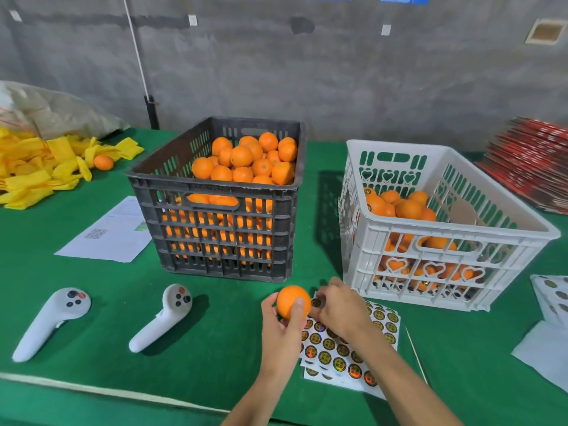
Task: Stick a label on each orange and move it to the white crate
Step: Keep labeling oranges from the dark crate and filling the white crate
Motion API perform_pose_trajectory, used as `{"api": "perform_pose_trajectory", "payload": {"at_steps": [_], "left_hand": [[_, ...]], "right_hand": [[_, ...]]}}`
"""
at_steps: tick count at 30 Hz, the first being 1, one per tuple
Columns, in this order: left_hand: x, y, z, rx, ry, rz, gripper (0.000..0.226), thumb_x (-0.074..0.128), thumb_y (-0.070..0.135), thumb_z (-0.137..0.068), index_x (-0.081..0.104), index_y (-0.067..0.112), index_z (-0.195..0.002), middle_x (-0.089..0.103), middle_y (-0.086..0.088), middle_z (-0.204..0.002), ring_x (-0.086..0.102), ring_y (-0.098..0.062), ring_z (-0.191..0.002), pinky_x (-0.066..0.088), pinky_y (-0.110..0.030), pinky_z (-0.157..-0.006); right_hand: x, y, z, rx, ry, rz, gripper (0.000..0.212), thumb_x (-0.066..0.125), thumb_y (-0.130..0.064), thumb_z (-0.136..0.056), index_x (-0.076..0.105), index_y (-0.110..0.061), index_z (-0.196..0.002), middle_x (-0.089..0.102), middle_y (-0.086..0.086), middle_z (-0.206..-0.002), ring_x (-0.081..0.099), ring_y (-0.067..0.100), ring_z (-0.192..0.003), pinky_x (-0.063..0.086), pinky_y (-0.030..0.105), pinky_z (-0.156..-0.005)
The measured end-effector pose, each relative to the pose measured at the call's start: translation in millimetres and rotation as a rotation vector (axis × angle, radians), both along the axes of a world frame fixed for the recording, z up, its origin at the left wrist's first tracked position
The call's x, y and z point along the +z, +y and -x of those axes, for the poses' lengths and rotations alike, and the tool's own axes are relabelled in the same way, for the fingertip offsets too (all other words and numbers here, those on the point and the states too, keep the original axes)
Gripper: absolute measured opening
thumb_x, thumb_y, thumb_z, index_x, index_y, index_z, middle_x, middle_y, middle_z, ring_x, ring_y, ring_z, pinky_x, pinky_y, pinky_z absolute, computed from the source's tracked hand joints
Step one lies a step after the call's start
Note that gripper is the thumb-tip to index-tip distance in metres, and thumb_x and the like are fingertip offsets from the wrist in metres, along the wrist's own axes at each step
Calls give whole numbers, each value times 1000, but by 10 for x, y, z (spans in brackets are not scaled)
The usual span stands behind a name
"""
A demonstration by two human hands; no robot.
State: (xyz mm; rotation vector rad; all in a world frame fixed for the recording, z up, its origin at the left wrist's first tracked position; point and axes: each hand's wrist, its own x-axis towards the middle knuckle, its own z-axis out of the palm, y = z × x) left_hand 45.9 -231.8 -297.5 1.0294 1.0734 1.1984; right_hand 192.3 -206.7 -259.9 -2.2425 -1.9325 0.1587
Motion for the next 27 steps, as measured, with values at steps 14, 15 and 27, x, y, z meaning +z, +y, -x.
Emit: {"api": "perform_pose_trajectory", "payload": {"at_steps": [14, 15, 27], "left_hand": [[64, -21, 36, -31, -6, 27, 34, 69, 40, -98, 49, 35, -126, 62, 2, -123, 75, -22, -105, 59, -25, -85], [61, -24, 39, -33, -7, 32, 35, 69, 40, -98, 49, 34, -127, 61, 1, -123, 74, -22, -106, 60, -24, -85], [137, 106, 61, -67, -99, 98, 43, 66, 36, -99, 48, 19, -134, 60, -11, -132, 77, -20, -100, 62, -24, -83]], "right_hand": [[168, 50, -39, 420, -324, 90, 43, 48, -39, -105, 71, -3, -103, 57, 12, -104, 64, 33, -83, 47, 40, -69], [145, 36, -59, 412, -308, 72, 45, 45, -40, -106, 71, -4, -104, 56, 12, -104, 64, 32, -82, 49, 40, -71], [217, -312, 95, -59, 286, -508, 25, 58, -35, -103, 78, -23, -94, 56, -10, -87, 54, 6, -71, 46, 27, -63]]}}
